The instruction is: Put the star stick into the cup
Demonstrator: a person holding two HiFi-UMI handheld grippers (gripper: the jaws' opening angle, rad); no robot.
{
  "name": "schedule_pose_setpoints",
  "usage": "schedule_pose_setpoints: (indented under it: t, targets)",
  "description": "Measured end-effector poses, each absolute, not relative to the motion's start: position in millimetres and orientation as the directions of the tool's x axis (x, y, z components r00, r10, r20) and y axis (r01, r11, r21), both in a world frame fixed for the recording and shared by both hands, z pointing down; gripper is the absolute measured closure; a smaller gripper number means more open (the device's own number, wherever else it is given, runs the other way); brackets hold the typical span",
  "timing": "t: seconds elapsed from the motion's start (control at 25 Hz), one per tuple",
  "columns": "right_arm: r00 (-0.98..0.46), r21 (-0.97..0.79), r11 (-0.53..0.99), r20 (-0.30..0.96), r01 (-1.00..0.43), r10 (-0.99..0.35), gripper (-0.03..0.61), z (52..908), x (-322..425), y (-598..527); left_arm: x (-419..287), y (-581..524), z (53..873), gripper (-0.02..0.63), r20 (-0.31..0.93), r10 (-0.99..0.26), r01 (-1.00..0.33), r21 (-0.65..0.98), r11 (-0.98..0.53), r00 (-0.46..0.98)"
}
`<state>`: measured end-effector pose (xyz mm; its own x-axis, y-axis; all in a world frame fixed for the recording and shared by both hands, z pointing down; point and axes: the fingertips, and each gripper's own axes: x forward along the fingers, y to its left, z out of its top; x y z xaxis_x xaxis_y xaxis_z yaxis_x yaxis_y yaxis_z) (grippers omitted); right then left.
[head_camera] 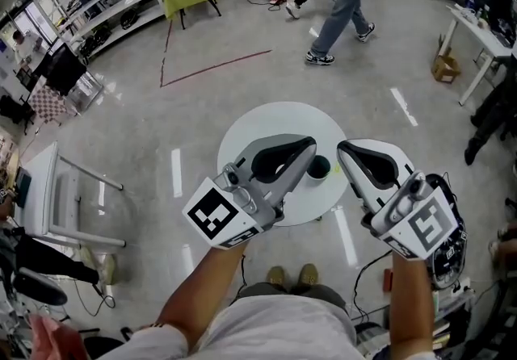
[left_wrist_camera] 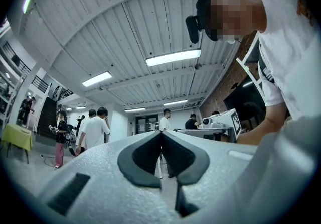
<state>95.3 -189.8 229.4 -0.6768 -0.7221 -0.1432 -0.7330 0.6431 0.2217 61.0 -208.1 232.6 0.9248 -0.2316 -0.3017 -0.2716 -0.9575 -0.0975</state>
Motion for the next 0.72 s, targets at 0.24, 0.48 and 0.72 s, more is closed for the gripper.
schedule_pose_setpoints:
  t: [0.24,0.48,0.72]
  targets:
    - [-0.675,0.228,0.639,-0.142,-0.735,-0.724,0.568,228.4,94.7,-184.4,59.7,-202.9,231.7,0.598,-0.305,-0.229,-0.271,-0.100,-0.957,0.924]
    - [-0.673,0.230,0.637,-0.142,-0.736,-0.726,0.568,229.8,94.6,-181.4,59.2,-200.3,232.1,0.600,-0.307,-0.231,-0.273,-0.101,-0.957,0.923]
    - [-0.669,0.229,0.634,-0.136,-0.739,-0.731,0.568,229.0,95.0,-180.6,58.5,-199.6,230.5,0.598,-0.306,-0.232,-0.273,-0.097,-0.957,0.923]
